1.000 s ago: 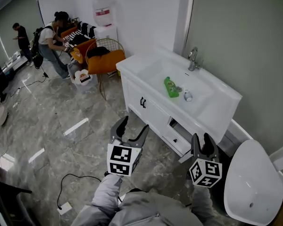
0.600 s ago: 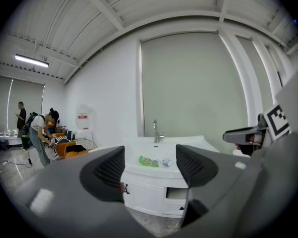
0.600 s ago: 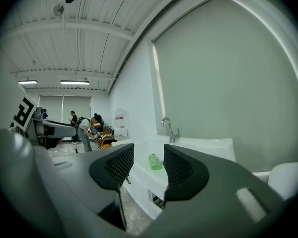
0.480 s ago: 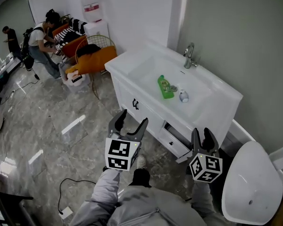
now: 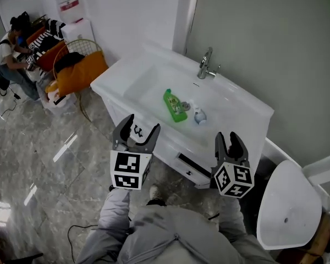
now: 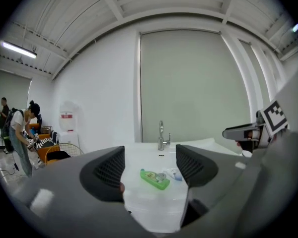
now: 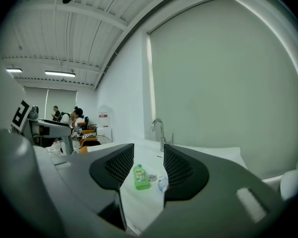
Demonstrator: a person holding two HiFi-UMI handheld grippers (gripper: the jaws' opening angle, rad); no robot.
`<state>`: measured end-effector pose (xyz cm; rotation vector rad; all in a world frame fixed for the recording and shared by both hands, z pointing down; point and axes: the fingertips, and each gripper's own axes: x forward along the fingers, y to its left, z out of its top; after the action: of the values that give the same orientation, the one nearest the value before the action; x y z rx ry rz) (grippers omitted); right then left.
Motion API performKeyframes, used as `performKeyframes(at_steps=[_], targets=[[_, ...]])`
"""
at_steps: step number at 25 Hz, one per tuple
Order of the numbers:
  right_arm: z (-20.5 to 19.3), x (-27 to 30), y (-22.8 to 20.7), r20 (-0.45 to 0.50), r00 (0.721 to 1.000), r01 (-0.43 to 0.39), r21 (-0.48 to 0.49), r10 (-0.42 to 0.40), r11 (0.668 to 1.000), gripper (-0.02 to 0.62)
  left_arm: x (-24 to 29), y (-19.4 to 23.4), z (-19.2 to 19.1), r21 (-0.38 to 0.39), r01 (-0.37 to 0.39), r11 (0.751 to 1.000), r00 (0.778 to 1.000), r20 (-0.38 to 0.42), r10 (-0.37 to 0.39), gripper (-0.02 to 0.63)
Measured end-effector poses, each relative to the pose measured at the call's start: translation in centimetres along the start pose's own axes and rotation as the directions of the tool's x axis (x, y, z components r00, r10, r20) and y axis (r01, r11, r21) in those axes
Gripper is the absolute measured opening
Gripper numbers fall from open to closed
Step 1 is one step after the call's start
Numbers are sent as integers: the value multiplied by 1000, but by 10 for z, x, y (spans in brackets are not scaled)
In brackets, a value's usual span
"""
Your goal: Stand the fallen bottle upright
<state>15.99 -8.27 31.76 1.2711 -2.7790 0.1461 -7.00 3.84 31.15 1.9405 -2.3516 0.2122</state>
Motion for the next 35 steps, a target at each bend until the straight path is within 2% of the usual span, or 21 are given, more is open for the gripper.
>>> performKeyframes(at_steps=[4,8,12,17,21,26,31,35], targets=[[-2,47,7,-20,999,26,-2,-26,1000,187,42,24,-3,12,37,999,999,-19,-36,354],[-11,77,5,-70,997,43,-24,-44,999,187,75,33,-10,-23,78,997,996,-37,-79,354],[-24,108,4,-121,992,41,-38,-45,998,187,99,41,-12,-27,103,994,993,-47,-104,354],[-47,150,4,-210,978,6,-51,-17,999,187,120,44,-14,-25,115,993,991,-61,-116,354],[-70,188,-6,-300,954,-34,-65,13,997,187,140,48,-11,-27,94,995,993,-63,-95,354],[-122,242,-28,-461,887,-62,-112,3,992,189,162,57,-22,-41,53,998,991,-119,-57,354],[-194,282,-43,-651,759,-130,-168,-11,977,190,180,64,-28,-67,5,998,989,-146,-15,354],[-228,307,-47,-719,695,-184,-197,-14,963,190,188,69,-37,-81,-31,996,984,-175,16,354]])
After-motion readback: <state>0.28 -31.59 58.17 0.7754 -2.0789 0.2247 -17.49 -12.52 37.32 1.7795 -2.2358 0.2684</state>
